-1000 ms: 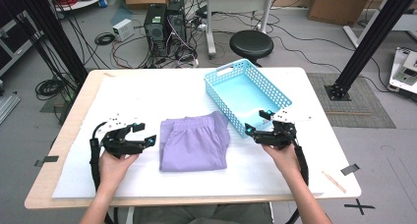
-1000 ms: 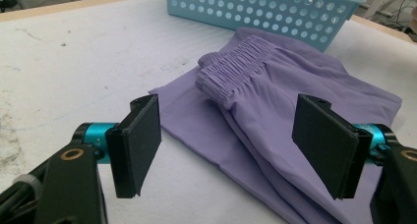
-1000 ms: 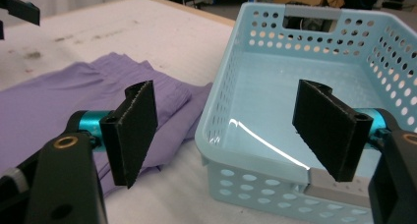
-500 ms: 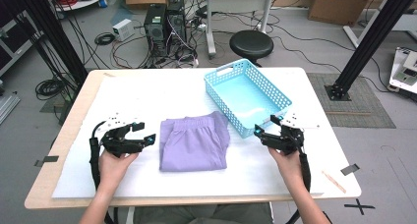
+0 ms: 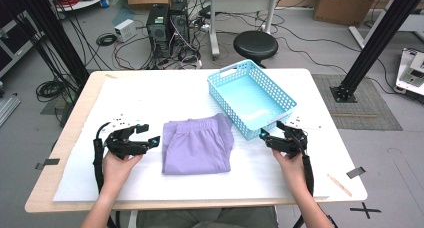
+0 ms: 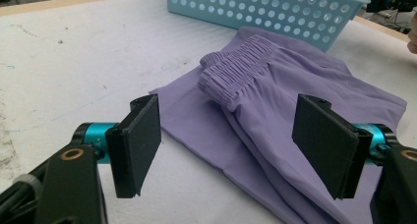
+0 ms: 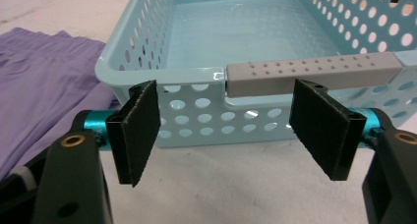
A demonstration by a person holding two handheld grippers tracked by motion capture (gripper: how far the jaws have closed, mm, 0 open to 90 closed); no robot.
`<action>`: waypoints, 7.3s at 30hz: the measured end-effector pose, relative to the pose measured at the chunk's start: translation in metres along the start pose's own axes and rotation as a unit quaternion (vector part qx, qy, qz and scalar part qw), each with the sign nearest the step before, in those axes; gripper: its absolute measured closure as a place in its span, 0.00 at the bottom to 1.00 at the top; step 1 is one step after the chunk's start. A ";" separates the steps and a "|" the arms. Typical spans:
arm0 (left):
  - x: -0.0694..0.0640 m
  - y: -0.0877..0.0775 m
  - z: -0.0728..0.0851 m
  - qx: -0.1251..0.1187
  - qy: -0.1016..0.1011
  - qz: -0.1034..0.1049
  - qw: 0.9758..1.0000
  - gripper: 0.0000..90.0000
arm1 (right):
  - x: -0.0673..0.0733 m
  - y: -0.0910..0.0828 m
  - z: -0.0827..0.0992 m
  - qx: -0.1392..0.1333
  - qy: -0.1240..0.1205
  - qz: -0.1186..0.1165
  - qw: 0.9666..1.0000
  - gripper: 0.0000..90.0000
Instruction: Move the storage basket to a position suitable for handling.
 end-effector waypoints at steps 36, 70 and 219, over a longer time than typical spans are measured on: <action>0.021 0.056 -0.040 -0.036 0.019 0.005 0.999 0.30 | -0.034 0.028 -0.026 -0.014 0.092 0.112 0.989 0.26; 0.012 0.057 -0.038 -0.033 0.028 0.012 0.999 0.30 | 0.002 0.017 -0.014 -0.002 -0.047 0.116 0.992 0.37; -0.071 0.006 0.059 0.106 -0.066 -0.087 0.988 0.42 | 0.138 0.025 0.039 0.162 -0.019 -0.100 0.981 0.46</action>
Point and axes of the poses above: each handheld gripper's, and its own axes: y roughly forward along the jaws, z roughly out of its underside, x roughly to its left, the point moved 5 cm from there along y, roughly forward along the jaws, and after that the axes turned 6 degrees about -x, right-handed, at the moved point
